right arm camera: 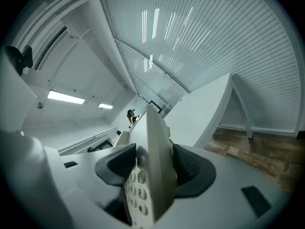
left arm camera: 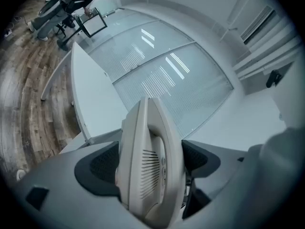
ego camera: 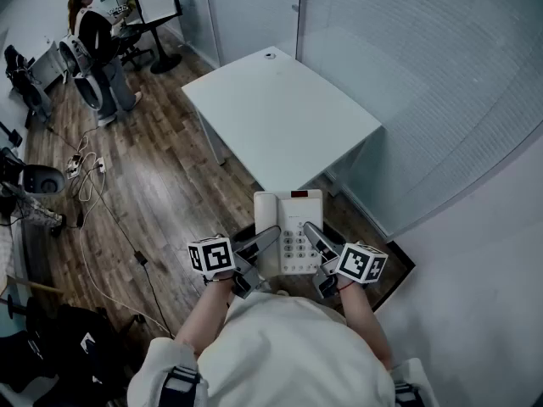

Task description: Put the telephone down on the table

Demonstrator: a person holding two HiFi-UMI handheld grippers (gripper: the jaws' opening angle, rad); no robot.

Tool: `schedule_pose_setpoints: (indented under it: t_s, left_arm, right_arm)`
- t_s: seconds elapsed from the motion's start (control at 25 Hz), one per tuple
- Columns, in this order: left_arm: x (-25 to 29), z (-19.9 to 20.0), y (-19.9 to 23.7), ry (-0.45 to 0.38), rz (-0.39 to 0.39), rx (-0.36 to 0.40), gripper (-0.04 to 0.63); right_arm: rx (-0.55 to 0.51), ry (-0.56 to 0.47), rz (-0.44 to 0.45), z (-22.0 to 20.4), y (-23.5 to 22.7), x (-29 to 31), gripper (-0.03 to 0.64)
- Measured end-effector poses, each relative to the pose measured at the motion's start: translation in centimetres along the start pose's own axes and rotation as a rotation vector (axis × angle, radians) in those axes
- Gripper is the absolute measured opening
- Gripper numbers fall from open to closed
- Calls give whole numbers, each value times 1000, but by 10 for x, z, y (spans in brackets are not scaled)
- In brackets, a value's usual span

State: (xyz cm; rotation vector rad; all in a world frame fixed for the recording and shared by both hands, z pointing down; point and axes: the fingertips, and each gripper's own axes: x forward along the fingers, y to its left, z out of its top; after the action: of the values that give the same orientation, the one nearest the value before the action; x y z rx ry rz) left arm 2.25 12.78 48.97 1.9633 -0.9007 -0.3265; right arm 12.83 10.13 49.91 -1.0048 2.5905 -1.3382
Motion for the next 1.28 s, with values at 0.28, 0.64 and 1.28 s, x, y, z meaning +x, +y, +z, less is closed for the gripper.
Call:
schedule_pose_setpoints:
  t_s: [0.28, 0.64, 1.28]
  left_arm:
    - [0, 4, 2, -3, 5, -3, 402]
    - [-3, 0, 0, -6, 6, -3, 402]
    - [0, -7, 3, -8, 13, -3, 402]
  right_arm:
    - [3, 5, 8, 2, 1, 5, 253]
    - [2, 5, 8, -1, 3, 1, 252]
    - [6, 4, 5, -5, -4, -2, 253]
